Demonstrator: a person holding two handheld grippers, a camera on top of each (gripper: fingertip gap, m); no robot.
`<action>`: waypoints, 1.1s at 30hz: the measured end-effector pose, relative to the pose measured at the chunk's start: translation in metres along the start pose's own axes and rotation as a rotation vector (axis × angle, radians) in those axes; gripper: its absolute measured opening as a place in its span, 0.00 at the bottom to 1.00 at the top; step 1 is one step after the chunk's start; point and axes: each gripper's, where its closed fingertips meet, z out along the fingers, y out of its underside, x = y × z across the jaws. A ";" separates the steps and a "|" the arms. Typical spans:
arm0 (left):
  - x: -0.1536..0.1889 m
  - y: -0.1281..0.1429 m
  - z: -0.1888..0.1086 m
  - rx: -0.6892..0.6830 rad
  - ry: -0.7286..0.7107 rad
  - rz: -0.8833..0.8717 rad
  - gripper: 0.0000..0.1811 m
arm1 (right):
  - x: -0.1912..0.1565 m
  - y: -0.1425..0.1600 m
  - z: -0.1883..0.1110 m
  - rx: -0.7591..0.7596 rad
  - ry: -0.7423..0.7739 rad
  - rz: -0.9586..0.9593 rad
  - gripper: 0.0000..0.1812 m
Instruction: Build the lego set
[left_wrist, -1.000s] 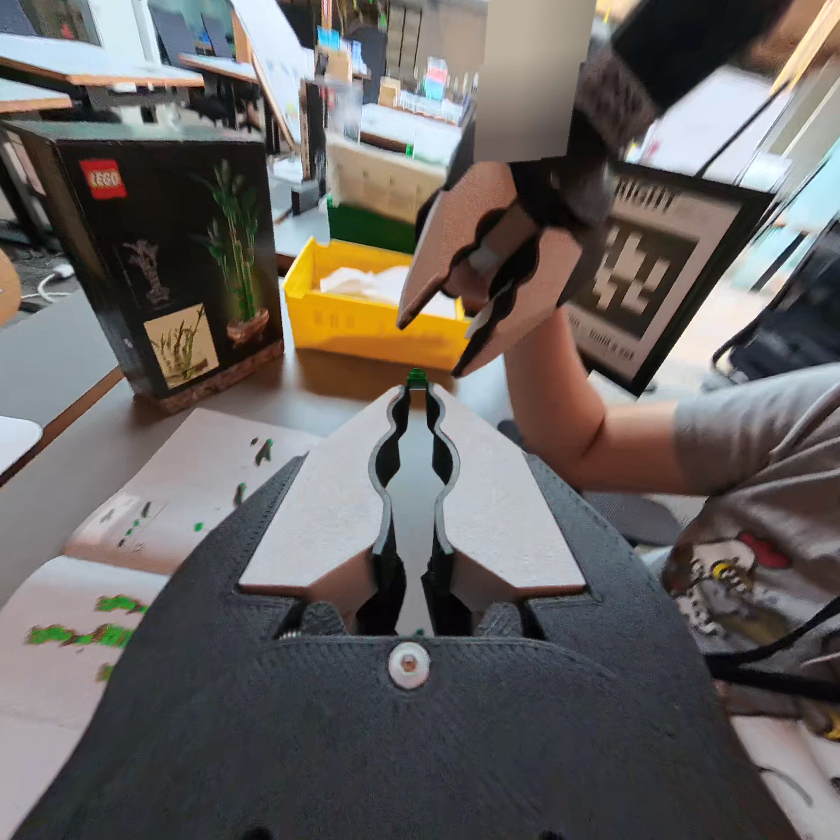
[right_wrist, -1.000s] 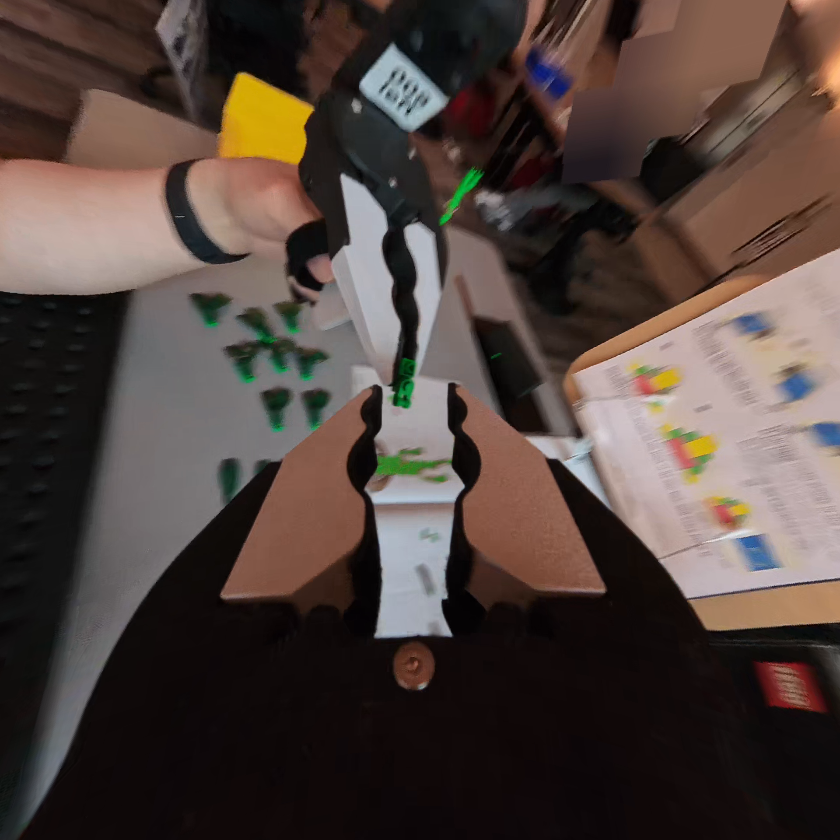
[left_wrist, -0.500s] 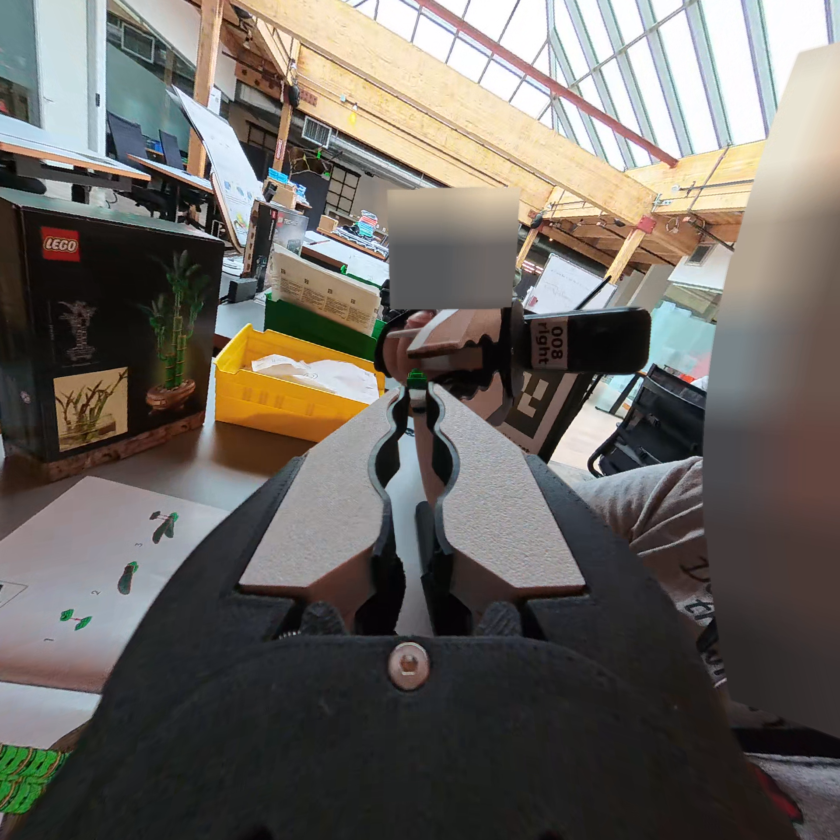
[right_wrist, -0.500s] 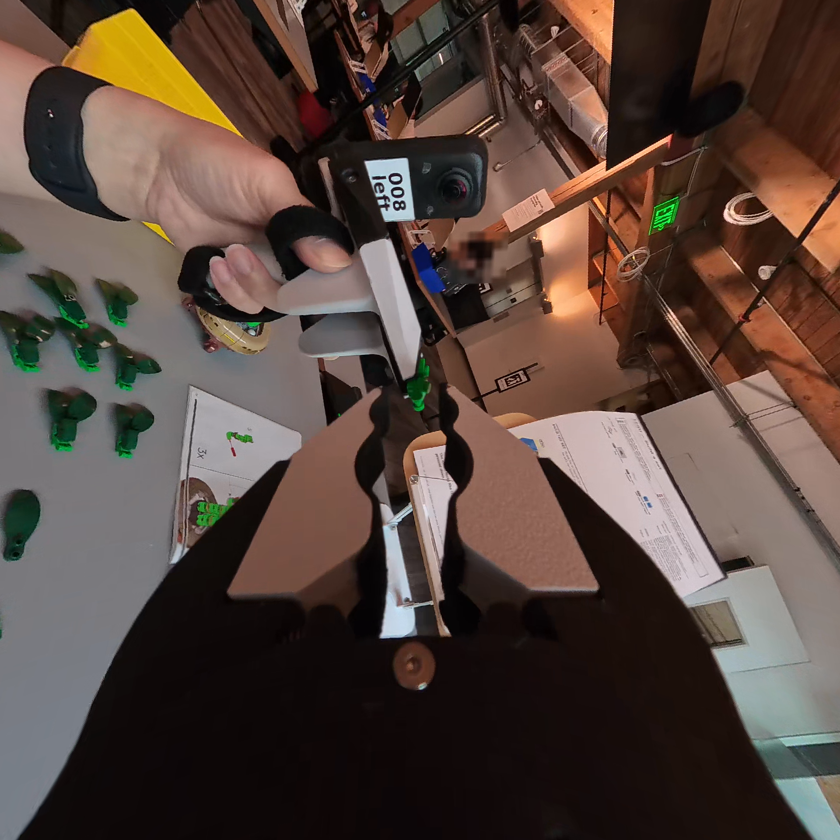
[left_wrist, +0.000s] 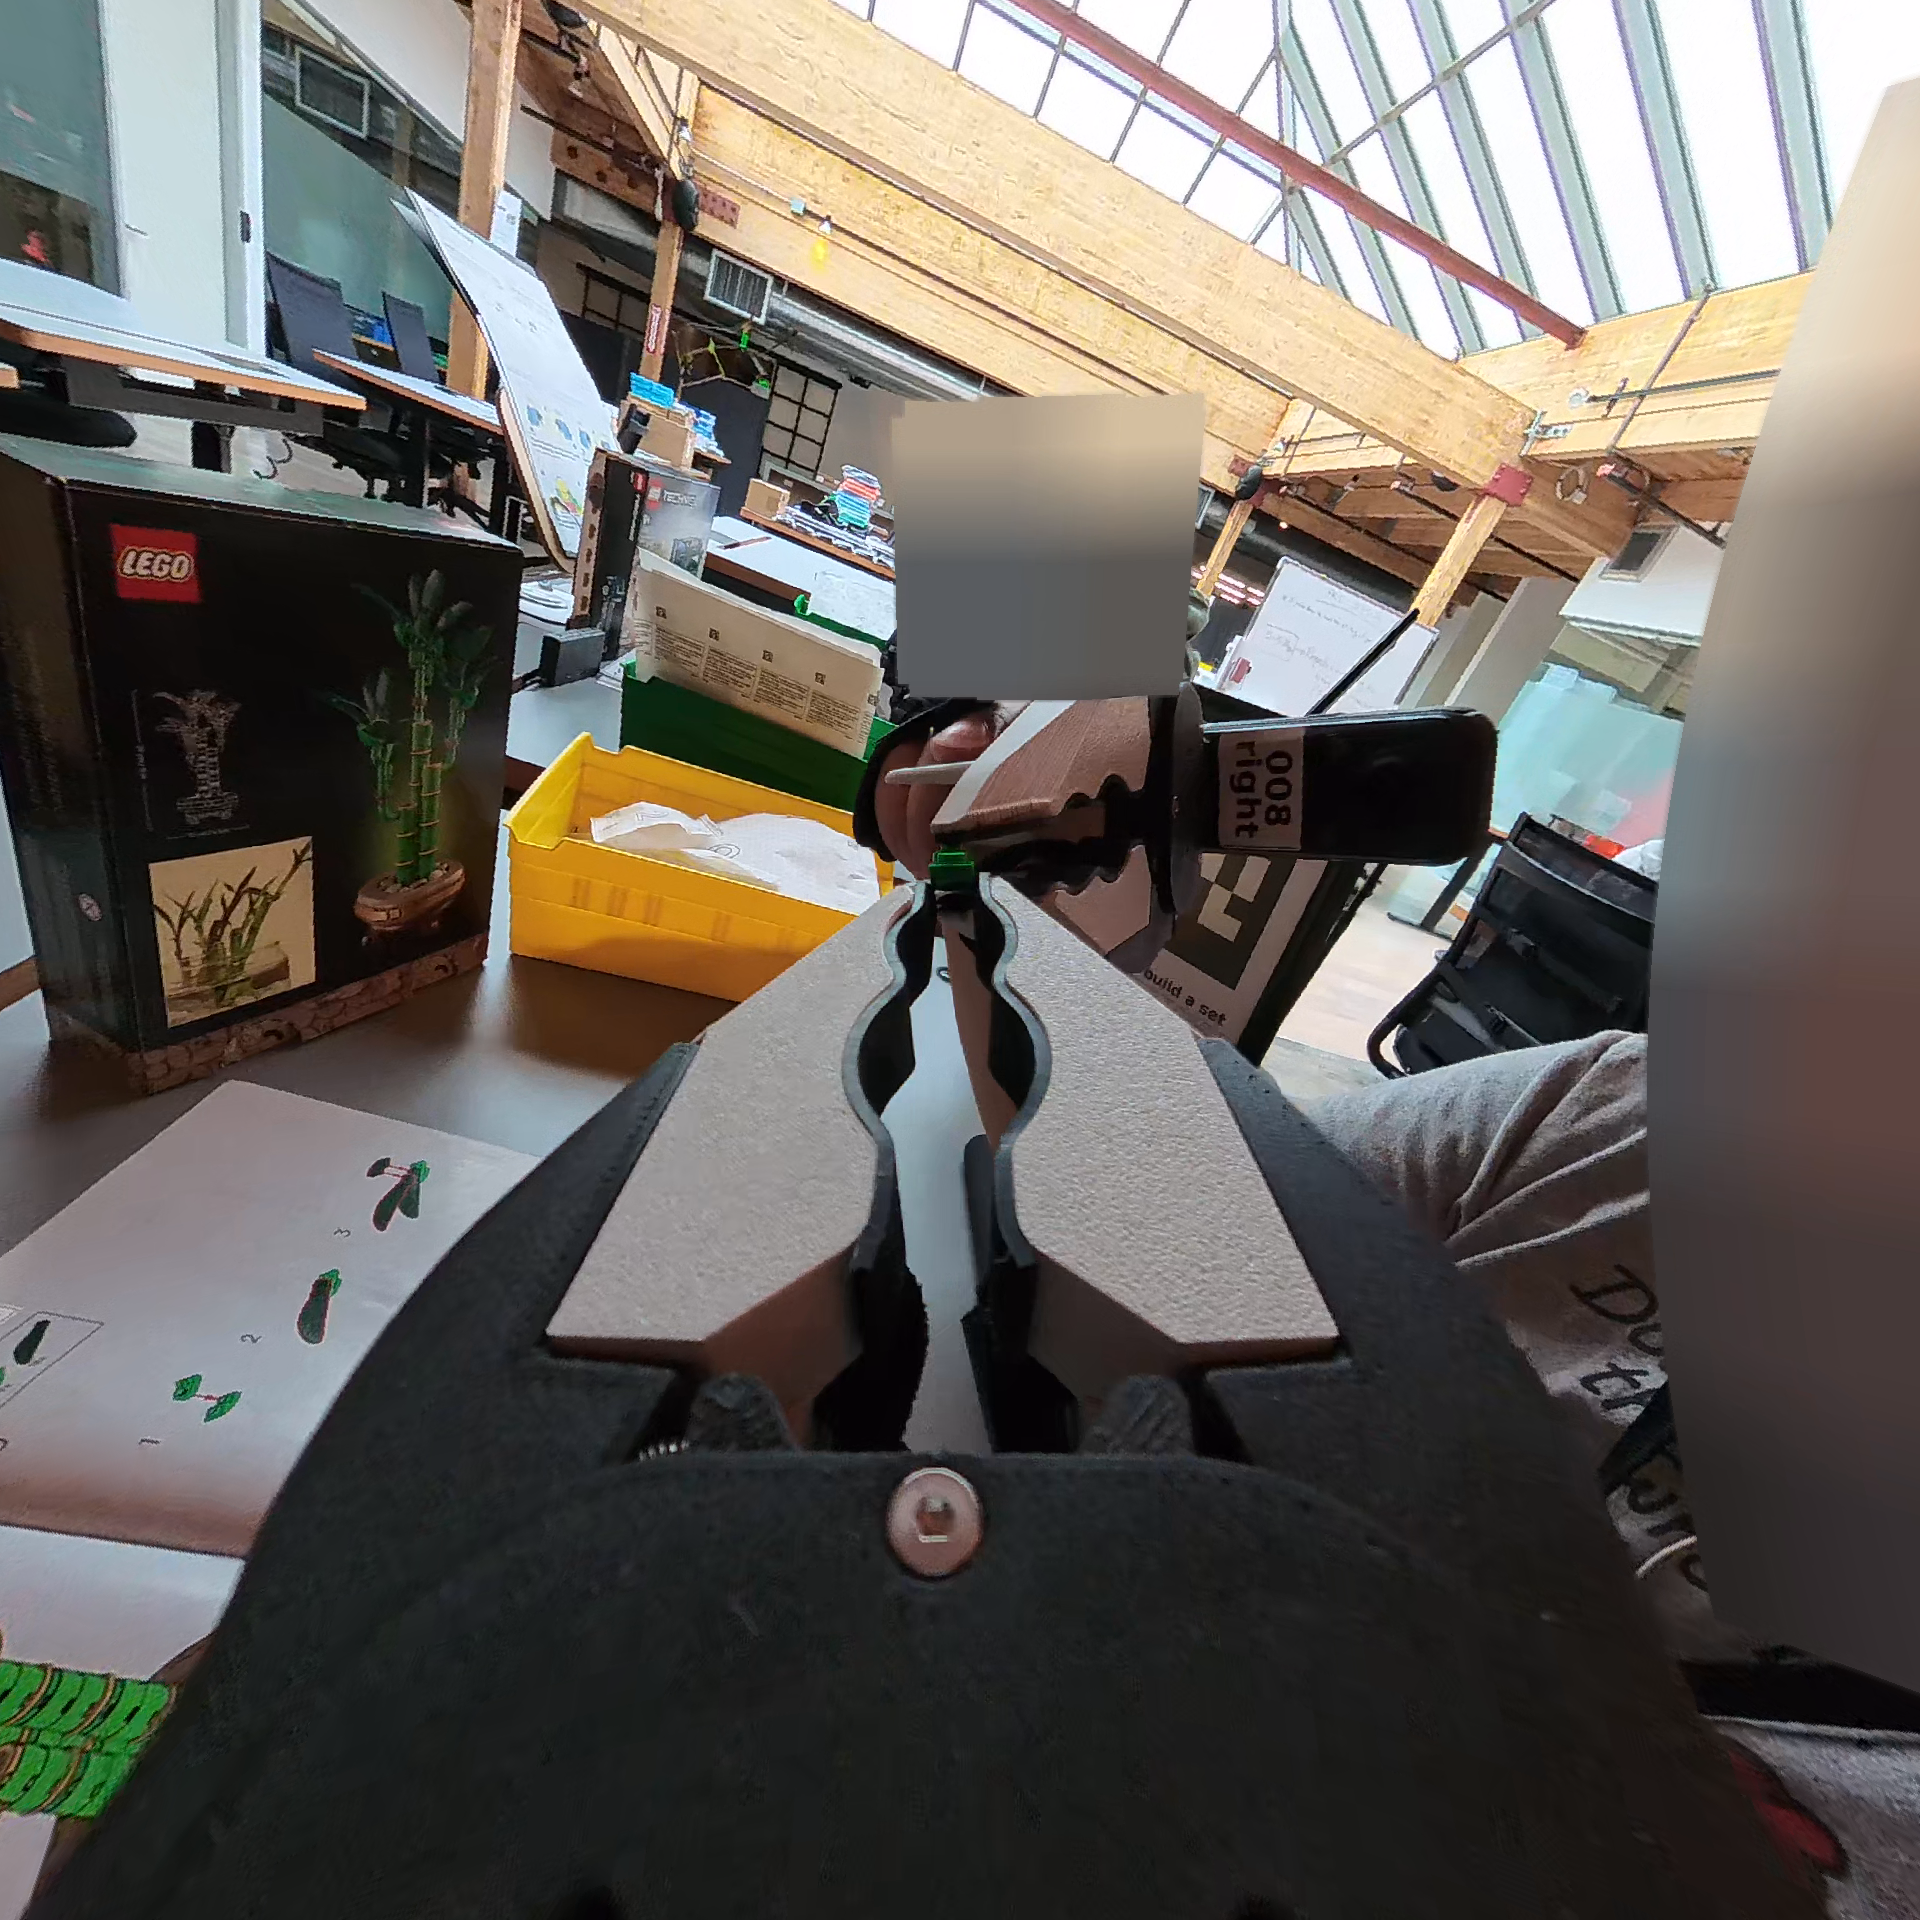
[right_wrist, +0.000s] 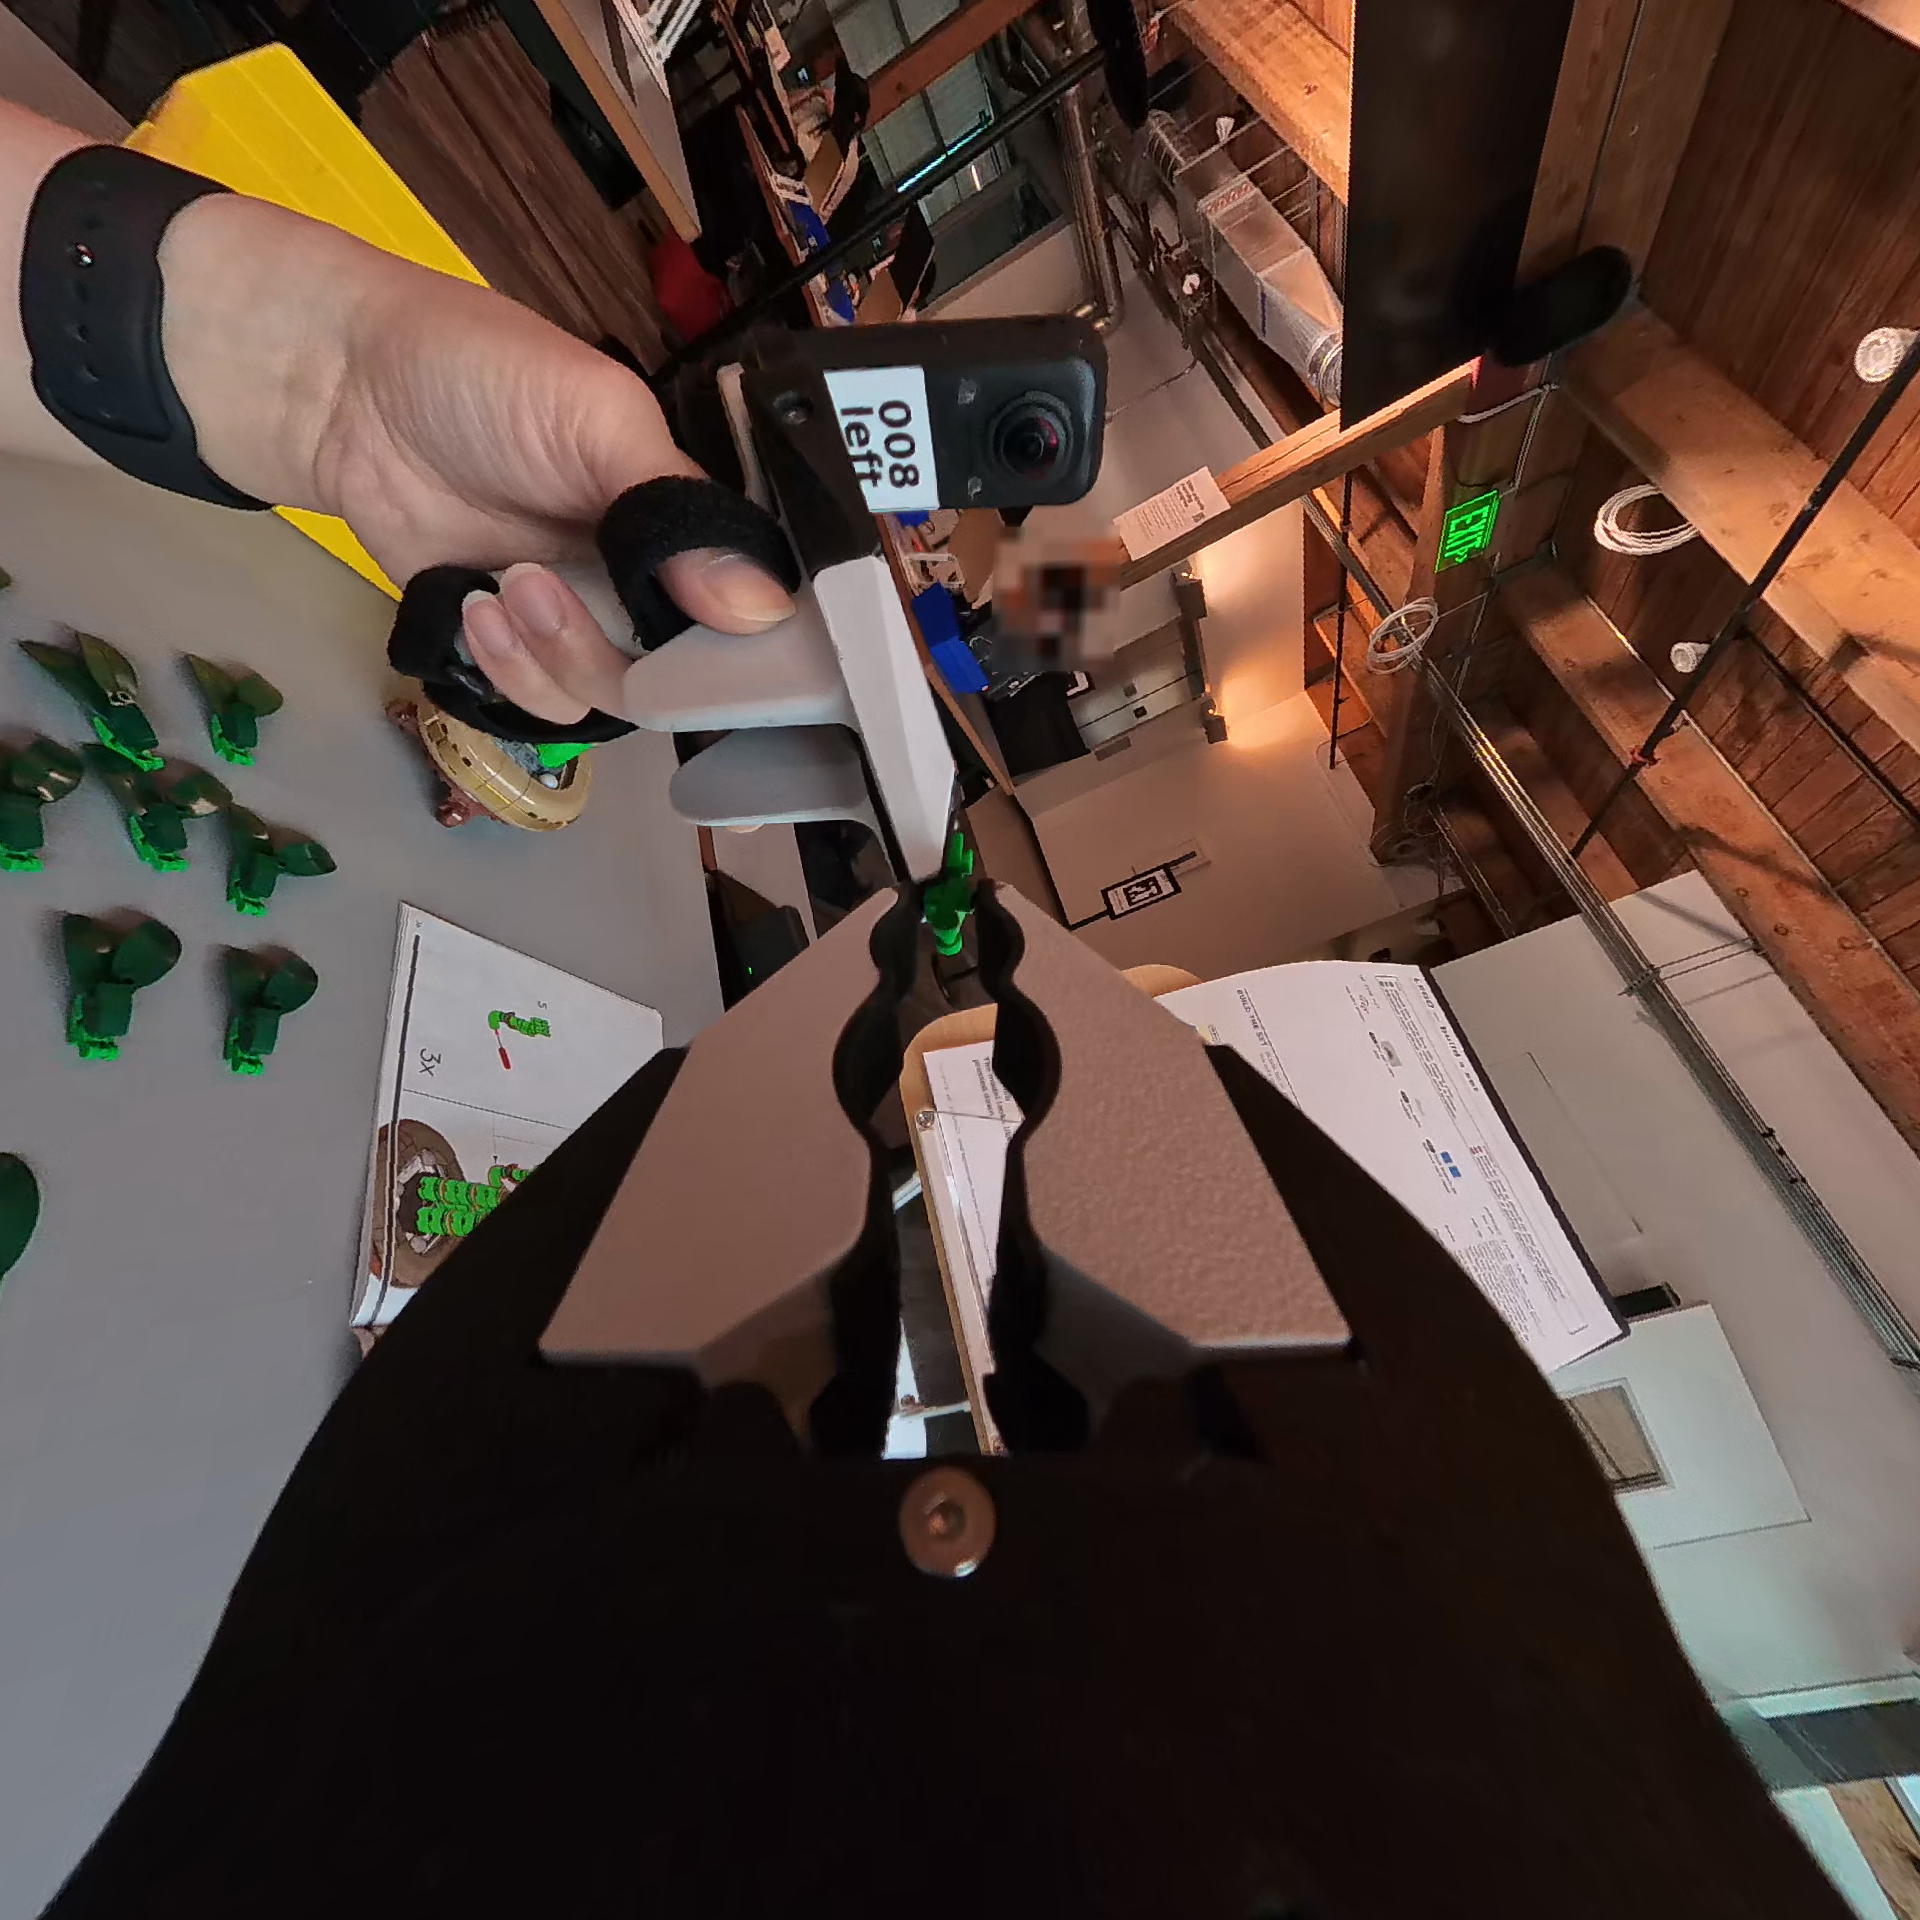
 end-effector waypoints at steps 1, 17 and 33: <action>0.000 0.000 0.000 -0.002 -0.004 0.006 0.03 | 0.000 0.000 0.000 0.007 0.003 0.000 0.04; 0.001 0.006 -0.003 -0.063 -0.028 0.015 0.02 | -0.008 -0.001 0.002 0.015 -0.028 0.025 0.04; -0.006 0.013 -0.003 -0.102 -0.049 -0.018 0.02 | -0.015 0.006 0.003 -0.064 -0.054 -0.009 0.03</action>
